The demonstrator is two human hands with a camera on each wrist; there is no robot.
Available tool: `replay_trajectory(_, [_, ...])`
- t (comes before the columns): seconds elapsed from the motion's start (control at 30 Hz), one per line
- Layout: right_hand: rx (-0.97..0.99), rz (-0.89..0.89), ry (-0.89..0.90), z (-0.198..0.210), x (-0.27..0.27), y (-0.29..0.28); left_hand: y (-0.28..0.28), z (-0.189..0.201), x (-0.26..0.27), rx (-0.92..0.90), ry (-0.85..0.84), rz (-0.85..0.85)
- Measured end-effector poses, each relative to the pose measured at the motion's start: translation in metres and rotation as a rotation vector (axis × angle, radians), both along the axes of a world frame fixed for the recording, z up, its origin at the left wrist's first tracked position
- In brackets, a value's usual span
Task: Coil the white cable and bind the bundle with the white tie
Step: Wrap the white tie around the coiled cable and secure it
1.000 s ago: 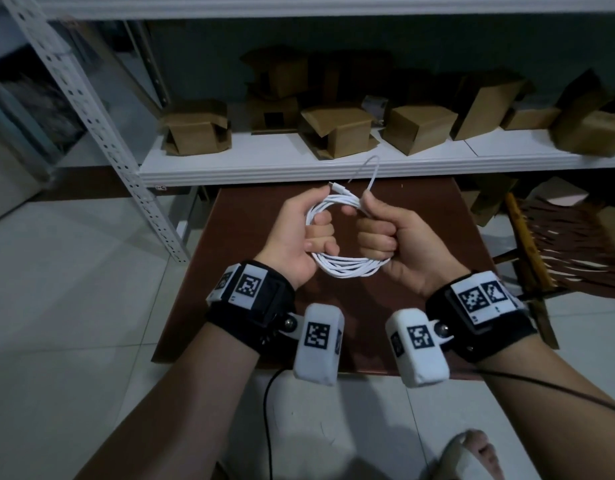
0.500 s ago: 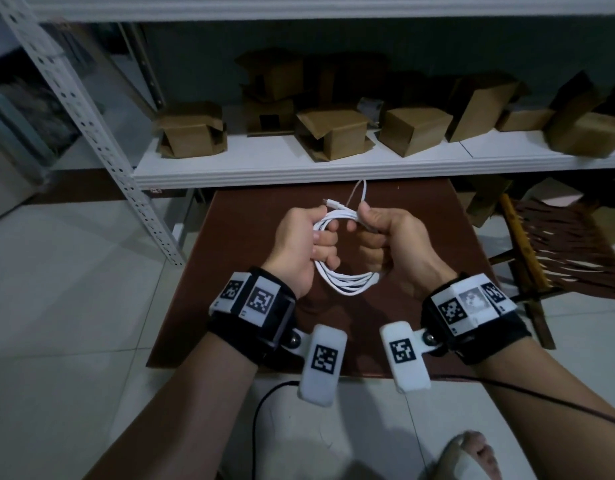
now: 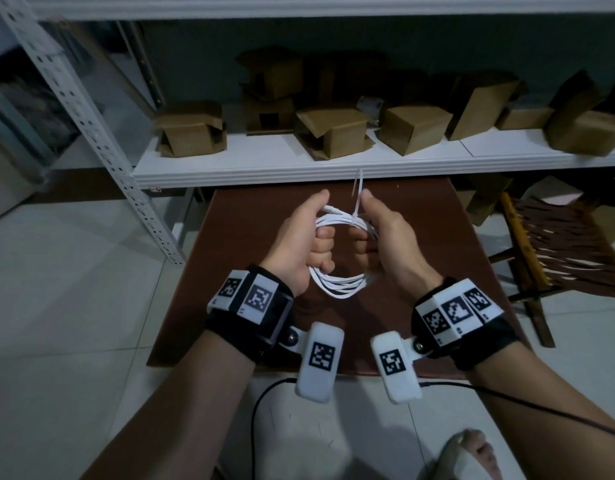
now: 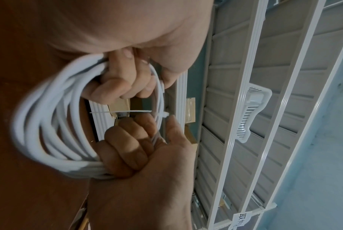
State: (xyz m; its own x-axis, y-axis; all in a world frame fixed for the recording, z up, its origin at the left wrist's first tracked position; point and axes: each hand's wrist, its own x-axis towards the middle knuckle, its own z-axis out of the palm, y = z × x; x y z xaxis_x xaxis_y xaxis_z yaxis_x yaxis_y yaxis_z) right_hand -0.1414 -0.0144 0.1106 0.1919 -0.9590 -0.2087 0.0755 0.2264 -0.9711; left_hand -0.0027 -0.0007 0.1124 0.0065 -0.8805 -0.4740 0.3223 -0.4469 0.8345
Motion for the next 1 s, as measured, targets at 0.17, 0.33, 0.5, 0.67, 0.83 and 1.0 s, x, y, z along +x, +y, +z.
replay_trajectory(0.17, [-0.069,-0.058,0.15,0.001,-0.001,0.0,0.0,0.001,0.0,0.026,0.1,-0.033])
replay_trajectory(0.33, [-0.058,-0.055,0.15,-0.001,0.0,-0.001,-0.001,0.002,0.0,0.028,0.104,0.0])
replay_trajectory(0.5, [-0.028,0.009,0.044,-0.001,-0.002,-0.001,-0.003,-0.001,0.001,0.019,0.094,0.057])
replay_trajectory(0.67, [-0.06,0.031,0.048,-0.003,-0.004,-0.002,-0.003,-0.001,0.002,0.034,0.109,0.079])
replay_trajectory(0.83, [-0.192,-0.015,0.116,-0.017,-0.003,-0.009,-0.006,-0.004,0.006,0.034,0.136,0.172])
replay_trajectory(1.0, [-0.299,-0.032,0.371,-0.034,-0.009,-0.02,-0.008,-0.006,0.013,-0.005,0.102,0.267])
